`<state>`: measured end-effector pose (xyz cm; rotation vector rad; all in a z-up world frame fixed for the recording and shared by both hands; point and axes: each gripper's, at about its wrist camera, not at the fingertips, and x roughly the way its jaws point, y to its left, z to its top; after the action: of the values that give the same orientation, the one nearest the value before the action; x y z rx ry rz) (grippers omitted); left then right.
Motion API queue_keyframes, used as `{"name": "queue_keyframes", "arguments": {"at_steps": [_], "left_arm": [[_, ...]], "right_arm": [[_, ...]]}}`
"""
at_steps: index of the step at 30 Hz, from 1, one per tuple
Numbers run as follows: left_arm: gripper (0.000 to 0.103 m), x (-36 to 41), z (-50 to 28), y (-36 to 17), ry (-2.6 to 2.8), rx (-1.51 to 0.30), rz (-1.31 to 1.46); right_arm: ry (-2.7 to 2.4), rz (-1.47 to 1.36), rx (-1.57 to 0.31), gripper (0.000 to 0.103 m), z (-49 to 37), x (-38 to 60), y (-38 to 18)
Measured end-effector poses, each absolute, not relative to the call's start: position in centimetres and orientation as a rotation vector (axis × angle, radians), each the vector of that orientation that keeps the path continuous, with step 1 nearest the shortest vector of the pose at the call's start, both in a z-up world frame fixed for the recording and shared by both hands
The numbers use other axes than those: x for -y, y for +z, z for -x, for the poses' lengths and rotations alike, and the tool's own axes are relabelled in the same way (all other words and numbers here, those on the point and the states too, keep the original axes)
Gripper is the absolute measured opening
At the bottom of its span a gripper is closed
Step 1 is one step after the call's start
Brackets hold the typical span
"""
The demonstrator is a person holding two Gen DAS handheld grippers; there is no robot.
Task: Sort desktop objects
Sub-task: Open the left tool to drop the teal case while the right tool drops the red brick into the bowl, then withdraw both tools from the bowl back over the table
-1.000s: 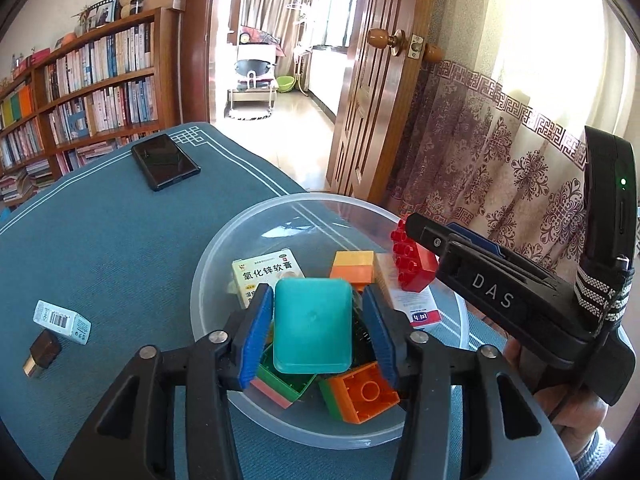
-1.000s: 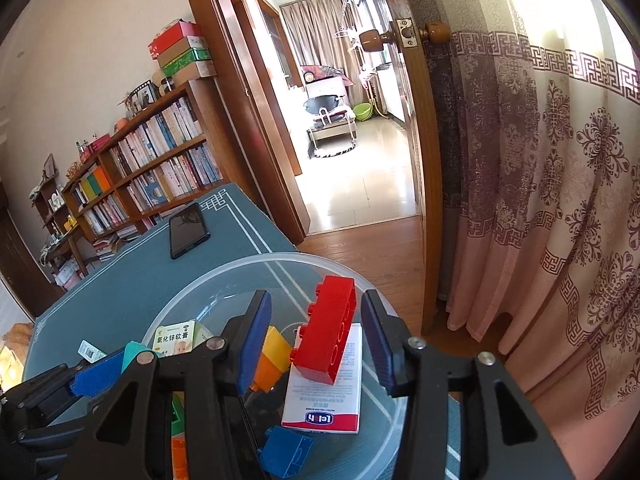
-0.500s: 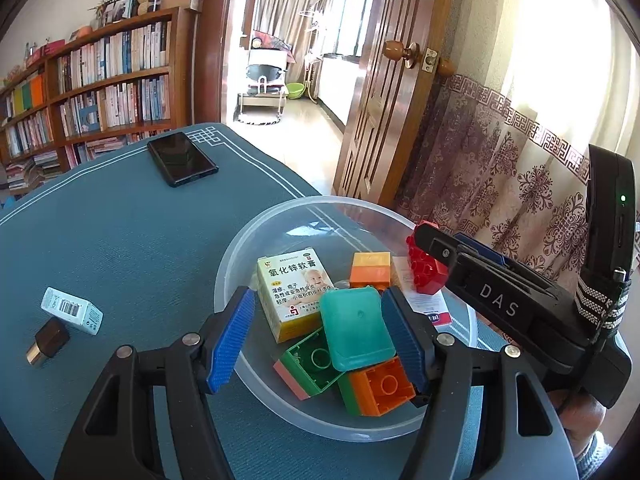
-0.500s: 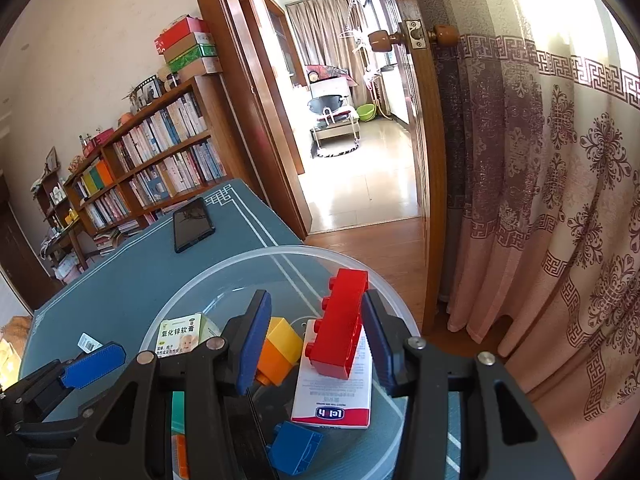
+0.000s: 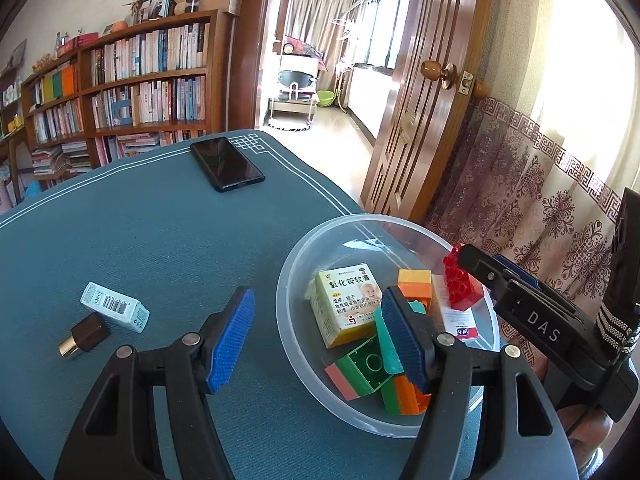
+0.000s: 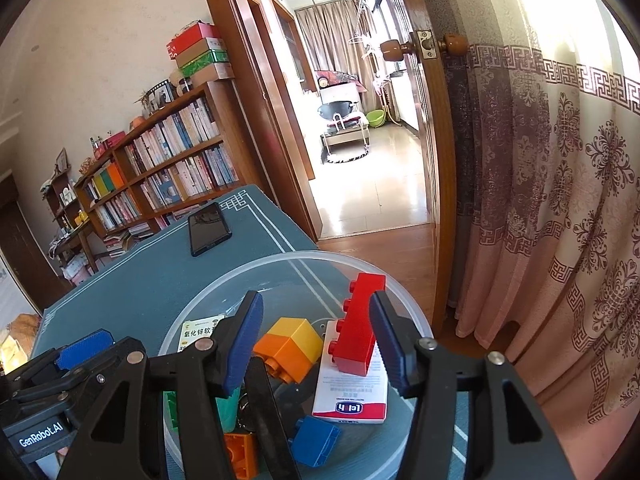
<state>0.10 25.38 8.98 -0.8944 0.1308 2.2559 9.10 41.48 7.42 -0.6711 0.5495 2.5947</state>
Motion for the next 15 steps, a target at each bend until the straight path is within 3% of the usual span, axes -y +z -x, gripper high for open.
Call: {"name": "queue_keyframes", "arguments": {"at_steps": [15], "left_arm": [[0.07, -19.4, 3.5, 9.0, 2.456, -0.086, 0.946]], "right_arm": [[2.666, 0.66, -0.521, 0.062, -9.2, -39.3, 8.2]]}}
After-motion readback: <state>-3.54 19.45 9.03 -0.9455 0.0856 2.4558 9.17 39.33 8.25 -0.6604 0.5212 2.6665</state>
